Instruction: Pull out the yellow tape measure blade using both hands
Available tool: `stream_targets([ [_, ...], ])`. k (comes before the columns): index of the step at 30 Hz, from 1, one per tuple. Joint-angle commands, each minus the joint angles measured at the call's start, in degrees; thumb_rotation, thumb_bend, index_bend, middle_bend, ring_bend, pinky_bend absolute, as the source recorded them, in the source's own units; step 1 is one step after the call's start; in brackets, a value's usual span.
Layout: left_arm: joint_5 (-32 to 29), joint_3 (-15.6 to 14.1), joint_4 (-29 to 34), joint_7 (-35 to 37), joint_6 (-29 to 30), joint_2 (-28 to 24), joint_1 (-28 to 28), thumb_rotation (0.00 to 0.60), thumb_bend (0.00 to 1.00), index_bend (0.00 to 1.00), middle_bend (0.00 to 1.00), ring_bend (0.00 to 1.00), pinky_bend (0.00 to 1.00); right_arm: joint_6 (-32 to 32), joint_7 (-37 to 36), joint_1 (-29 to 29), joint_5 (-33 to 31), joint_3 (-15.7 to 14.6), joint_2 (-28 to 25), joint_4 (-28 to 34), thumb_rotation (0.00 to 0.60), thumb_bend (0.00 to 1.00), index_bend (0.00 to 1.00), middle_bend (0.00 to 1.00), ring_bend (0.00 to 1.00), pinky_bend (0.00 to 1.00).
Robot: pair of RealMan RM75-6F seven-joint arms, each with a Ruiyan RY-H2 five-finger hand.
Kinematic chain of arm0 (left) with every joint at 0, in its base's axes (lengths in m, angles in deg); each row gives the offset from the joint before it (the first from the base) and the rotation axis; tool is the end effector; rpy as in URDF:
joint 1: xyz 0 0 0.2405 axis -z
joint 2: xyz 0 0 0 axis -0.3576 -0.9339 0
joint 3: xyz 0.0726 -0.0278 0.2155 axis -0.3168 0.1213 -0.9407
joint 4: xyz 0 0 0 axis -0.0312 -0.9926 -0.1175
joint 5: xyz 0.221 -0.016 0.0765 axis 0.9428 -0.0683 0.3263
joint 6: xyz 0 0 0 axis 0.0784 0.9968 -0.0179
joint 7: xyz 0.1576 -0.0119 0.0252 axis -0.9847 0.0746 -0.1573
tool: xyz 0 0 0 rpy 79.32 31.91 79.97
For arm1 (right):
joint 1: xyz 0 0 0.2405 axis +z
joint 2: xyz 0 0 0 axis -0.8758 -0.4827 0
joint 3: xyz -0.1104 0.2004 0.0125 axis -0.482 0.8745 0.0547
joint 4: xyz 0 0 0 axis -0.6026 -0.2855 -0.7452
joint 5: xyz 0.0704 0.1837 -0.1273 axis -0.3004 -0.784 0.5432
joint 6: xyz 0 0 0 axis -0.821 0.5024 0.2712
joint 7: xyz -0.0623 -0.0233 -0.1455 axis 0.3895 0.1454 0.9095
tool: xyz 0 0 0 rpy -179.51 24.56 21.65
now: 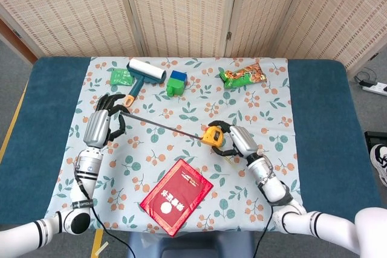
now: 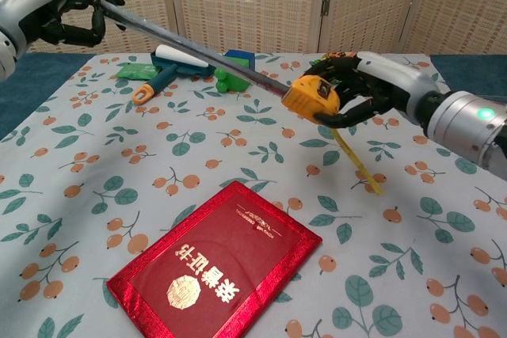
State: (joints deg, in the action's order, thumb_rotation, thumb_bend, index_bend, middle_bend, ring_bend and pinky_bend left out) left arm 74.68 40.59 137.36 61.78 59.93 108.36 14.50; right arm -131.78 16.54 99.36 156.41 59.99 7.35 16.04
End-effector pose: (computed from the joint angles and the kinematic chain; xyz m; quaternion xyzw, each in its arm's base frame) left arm -0.1273 0.3702 0.0308 -0.5213 -0.4684 -0.5748 0.4226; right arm -0.1377 -0.3480 -0.0536 0.5856 -0.5638 0.5144 0.2731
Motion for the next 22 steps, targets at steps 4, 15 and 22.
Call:
stream_targets([
  [4, -0.8, 0.5, -2.4, 4.0, -1.8, -1.3, -0.6, 0.6, 0.82, 0.54, 0.22, 0.14, 0.0, -0.4, -0.3, -3.2, 0.4, -2.8, -3.1, 1.0, 0.6, 0.38, 0.57, 0.46, 0.46, 0.32],
  [15, -3.4, 1.7, -5.6, 8.1, -5.2, -2.9, -0.9, 0.6, 0.82, 0.53, 0.22, 0.14, 0.0, -2.9, -3.3, -8.9, 2.5, -6.9, -8.1, 0.5, 0.6, 0.38, 0.57, 0.46, 0.46, 0.32],
  [22, -4.1, 1.7, -6.9, 8.6, -6.1, -2.4, -0.6, 0.6, 0.82, 0.53, 0.22, 0.14, 0.0, -3.3, -5.8, -10.9, 2.4, -7.1, -10.0, -0.3, 0.6, 0.38, 0.57, 0.46, 0.46, 0.32],
])
